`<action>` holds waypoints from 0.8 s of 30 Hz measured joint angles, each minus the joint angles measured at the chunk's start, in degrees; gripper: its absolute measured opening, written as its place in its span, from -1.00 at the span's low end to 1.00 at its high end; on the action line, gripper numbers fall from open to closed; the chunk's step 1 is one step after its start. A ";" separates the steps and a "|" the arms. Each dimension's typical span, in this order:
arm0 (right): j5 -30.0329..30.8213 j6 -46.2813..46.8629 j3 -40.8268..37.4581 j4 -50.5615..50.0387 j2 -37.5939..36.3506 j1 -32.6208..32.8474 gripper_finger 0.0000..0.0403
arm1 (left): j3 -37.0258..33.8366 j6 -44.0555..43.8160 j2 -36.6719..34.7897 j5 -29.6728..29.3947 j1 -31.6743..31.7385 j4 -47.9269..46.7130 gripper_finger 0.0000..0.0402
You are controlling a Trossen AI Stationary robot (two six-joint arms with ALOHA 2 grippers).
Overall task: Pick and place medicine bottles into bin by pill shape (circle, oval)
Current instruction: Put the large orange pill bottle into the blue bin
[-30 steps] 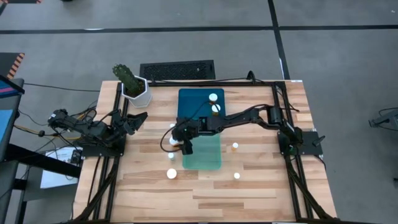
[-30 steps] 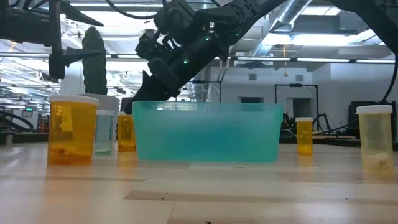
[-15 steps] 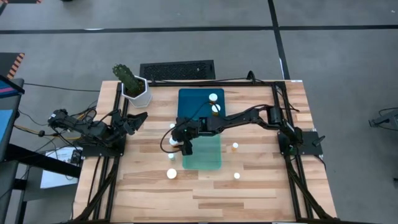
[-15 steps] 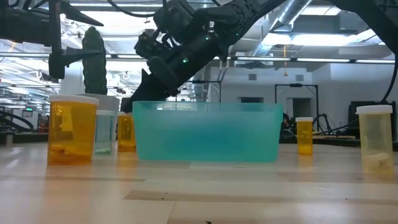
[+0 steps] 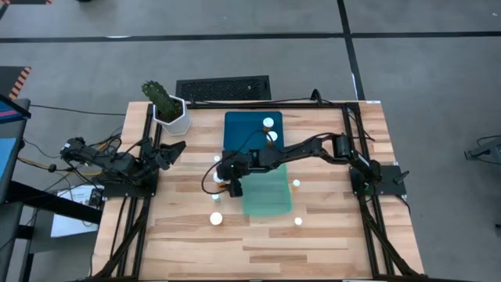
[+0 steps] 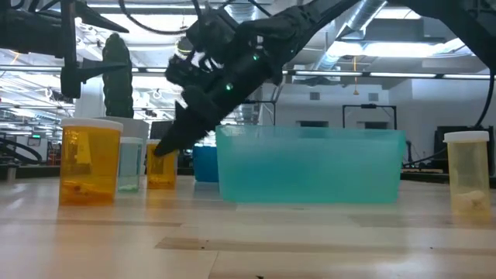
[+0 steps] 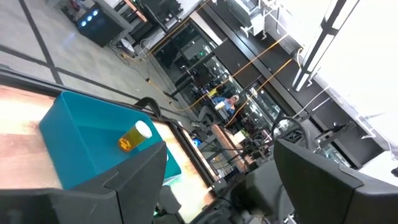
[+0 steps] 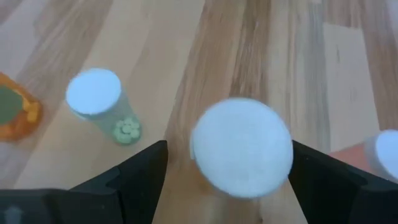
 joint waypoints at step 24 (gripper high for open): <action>-2.47 0.37 3.00 -2.26 0.60 -1.13 0.42 | 0.00 0.00 0.00 0.04 0.00 -0.07 0.44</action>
